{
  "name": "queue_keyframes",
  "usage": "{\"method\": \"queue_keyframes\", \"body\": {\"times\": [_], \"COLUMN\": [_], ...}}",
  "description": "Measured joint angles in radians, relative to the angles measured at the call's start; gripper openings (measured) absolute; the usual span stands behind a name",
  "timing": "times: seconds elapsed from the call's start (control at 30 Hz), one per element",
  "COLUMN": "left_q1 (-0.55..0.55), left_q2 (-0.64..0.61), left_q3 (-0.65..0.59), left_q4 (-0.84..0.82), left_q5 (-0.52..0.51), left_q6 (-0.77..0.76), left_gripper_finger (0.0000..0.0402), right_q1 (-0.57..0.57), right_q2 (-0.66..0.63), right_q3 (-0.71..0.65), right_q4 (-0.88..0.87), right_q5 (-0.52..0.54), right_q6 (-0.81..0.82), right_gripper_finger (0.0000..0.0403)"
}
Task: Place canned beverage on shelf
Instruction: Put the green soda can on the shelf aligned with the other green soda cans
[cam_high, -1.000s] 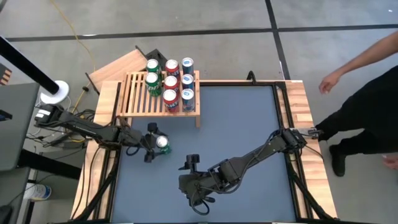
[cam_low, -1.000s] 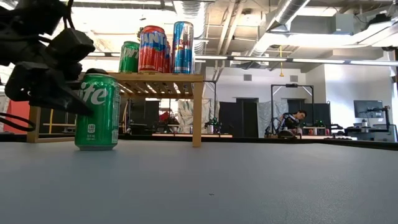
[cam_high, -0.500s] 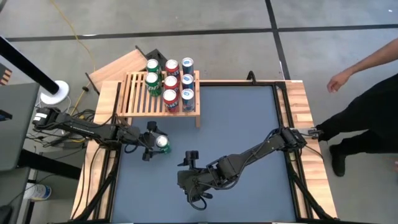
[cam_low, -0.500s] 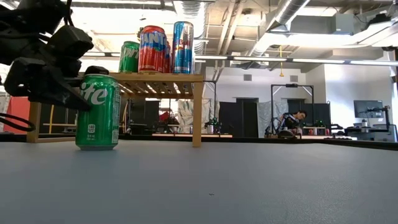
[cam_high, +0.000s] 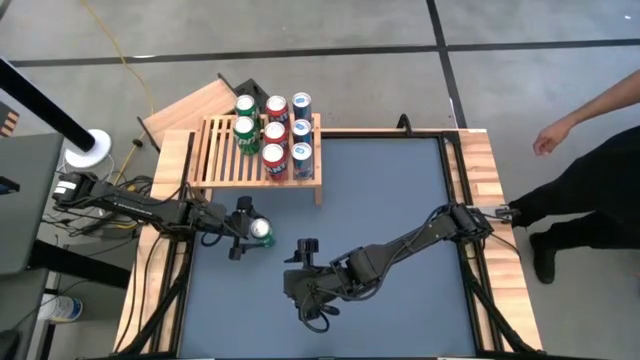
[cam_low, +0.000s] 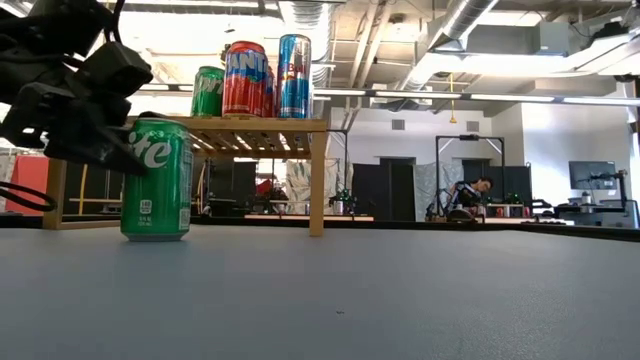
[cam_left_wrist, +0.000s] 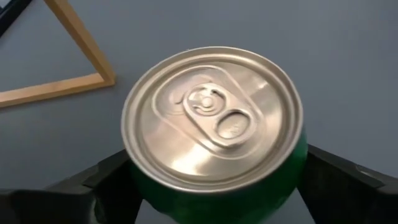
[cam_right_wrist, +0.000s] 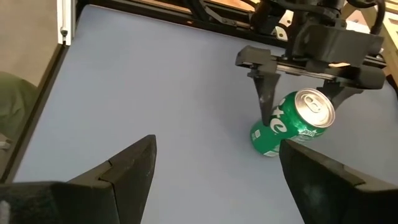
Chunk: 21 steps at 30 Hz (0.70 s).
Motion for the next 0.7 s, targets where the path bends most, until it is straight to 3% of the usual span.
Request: {"method": "queue_keyframes", "body": {"times": [0.17,0.33,0.57,0.7], "left_q1": [0.0,-0.001,-0.001,-0.037], "left_q2": [-0.001,-0.001,-0.001,-0.001], "left_q3": [0.0,0.0,0.001,0.001], "left_q4": [0.002,-0.001,-0.002,0.0], "left_q5": [0.0,-0.01,-0.072,-0.166], "left_q6": [-0.014,-0.051,-0.309,-0.451], "left_gripper_finger": [0.0311,0.0298,0.0298,0.0298], "right_q1": [0.008,0.021,0.028,0.028], "right_q2": [0.0,0.0,0.0,0.0], "right_q3": [0.0,0.0,0.0,0.0], "right_q4": [0.002,0.002,-0.005,-0.015], "right_q5": [0.0,0.0,0.0,0.0], "right_q6": [0.014,0.015,0.013,0.01], "right_gripper_finger": [0.0329,0.0329,0.0329,0.0329]}}
